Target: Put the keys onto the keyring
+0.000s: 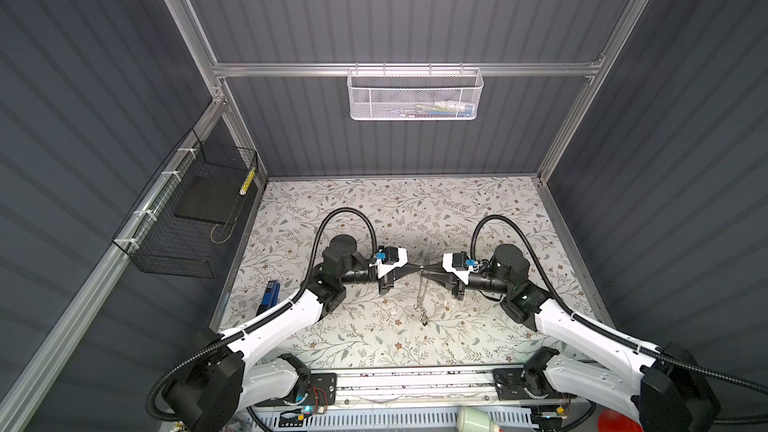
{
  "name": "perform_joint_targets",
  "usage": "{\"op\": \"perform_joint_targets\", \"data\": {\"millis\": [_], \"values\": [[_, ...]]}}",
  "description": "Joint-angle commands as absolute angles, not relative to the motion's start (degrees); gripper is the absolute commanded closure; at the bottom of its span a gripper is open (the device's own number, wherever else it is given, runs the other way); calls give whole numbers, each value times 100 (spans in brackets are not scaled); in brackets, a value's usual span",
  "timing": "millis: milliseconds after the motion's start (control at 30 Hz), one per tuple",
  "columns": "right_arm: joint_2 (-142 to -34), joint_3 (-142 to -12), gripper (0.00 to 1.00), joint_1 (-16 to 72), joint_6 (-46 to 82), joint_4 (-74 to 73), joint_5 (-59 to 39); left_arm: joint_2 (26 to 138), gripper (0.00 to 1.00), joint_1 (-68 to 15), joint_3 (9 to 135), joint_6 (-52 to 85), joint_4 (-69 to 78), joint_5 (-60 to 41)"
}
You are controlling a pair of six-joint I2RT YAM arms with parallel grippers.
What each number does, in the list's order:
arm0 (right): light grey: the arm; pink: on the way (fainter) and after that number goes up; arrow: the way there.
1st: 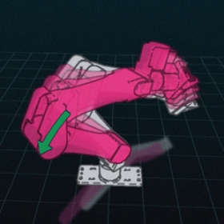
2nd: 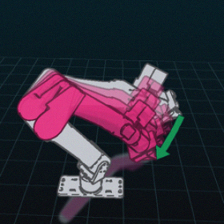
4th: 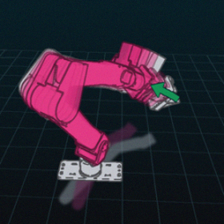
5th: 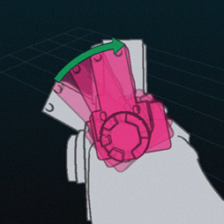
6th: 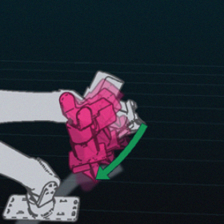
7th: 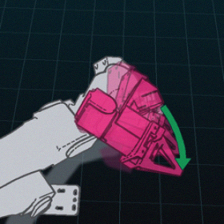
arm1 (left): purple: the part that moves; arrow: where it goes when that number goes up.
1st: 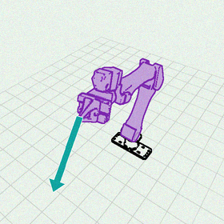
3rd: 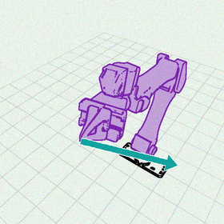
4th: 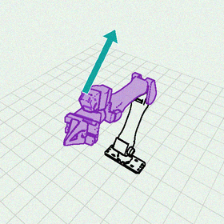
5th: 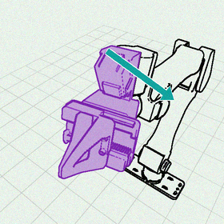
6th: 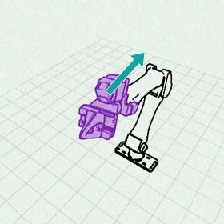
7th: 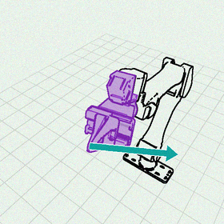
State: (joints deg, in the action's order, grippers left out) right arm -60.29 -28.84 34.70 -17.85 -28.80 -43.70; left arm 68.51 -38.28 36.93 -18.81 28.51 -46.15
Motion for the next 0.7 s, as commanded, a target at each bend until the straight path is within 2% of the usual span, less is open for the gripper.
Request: {"op": "perform_joint_targets", "data": {"millis": [0, 267, 533, 667], "values": [[-6105, -3061, 84, 3461, -1606, -3115, -4559, 6855, 100, -3841, 3697, -1851, 2980, -4737], [-6170, -3051, 95, 3451, -1547, -3216, -4666, 6868, 100, -3841, 3730, -1913, 2875, -4787], [-6218, -3204, 100, 3398, -1576, -2877, -4932, 6908, 100, -3841, 4038, -2472, 1922, -4848], [-6132, -3425, 100, 3354, -1938, -1938, -4827, 6787, 75, -3841, 4325, -3180, 937, -4518]]}}
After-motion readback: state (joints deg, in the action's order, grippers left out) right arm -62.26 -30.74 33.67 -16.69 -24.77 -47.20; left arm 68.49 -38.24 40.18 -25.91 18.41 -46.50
